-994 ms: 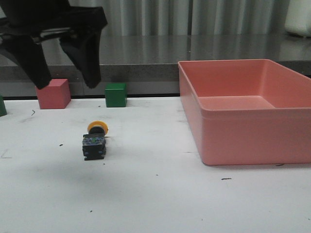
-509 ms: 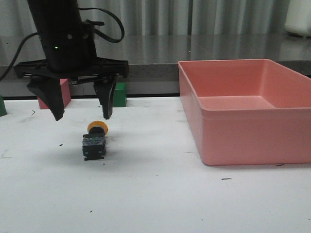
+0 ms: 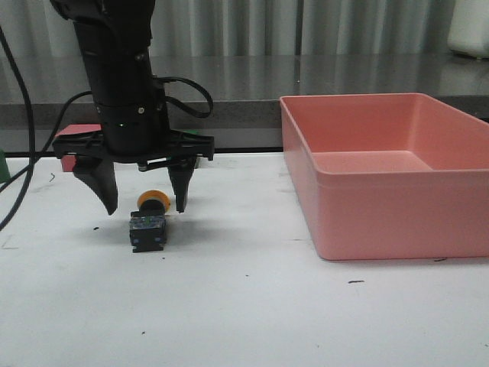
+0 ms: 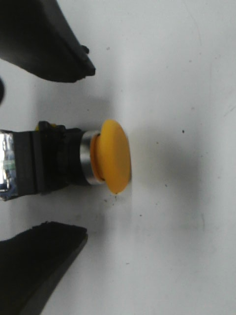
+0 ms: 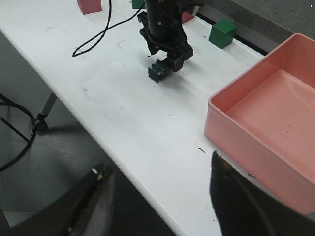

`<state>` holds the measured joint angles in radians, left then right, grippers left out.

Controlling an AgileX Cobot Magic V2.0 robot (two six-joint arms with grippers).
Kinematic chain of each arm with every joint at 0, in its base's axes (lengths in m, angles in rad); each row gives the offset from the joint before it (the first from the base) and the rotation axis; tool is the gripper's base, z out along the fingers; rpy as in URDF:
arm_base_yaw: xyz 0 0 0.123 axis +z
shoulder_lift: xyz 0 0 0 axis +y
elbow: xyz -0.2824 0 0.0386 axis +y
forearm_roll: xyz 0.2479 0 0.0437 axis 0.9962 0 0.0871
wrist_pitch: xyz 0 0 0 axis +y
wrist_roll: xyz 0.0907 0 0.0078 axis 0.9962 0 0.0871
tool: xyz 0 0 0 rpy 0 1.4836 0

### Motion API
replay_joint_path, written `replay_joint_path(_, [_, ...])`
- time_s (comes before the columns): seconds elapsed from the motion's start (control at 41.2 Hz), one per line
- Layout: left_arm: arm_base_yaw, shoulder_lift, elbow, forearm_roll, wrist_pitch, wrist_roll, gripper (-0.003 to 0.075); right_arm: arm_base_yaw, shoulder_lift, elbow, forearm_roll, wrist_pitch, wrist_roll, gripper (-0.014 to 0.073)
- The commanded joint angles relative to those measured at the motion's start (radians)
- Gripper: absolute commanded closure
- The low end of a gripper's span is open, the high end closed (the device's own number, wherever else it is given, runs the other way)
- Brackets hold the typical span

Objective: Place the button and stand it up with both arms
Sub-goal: 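Lower the open left gripper over the yellow button, then close the left gripper on the button body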

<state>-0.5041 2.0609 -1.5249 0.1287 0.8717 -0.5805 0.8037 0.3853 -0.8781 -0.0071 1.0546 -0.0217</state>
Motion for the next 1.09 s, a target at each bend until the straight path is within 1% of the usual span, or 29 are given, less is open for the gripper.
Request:
replay_joint_path(0.0, [-0.002,-0.045,-0.033,0.006,-0.046,-0.02,0.0154,-0.001,0.011,-0.019,-0.012,-0.068,-0.007,0.0144])
replay_joint_path(0.243, [0.028,-0.008,-0.033,-0.032,-0.058,-0.02,0.0154,-0.001,0.011,-0.019,-0.012,-0.068,-0.007,0.0144])
replay_joint_path(0.461, [0.039,-0.007,-0.04,-0.034,-0.063,-0.02,0.0154,-0.001,0.011,-0.019,-0.012,-0.068,-0.007,0.0144])
replay_joint_path(0.679, [0.058,-0.003,-0.087,-0.042,0.03,-0.013,0.0154,-0.001,0.011,-0.019,-0.012,-0.068,-0.007,0.0144])
replay_joint_path(0.873, [0.058,0.036,-0.17,-0.115,0.104,0.066,0.0154,-0.001,0.011,-0.019,-0.012,-0.068,-0.007,0.0144])
replay_joint_path(0.994, [0.058,0.077,-0.225,-0.129,0.19,0.07,0.0154,-0.001,0.011,-0.019,-0.012,-0.068,-0.007,0.0144])
replay_joint_path(1.067, [0.058,0.092,-0.246,-0.129,0.212,0.077,0.0154,-0.001,0.011,-0.019,-0.012,-0.068,-0.007,0.0144])
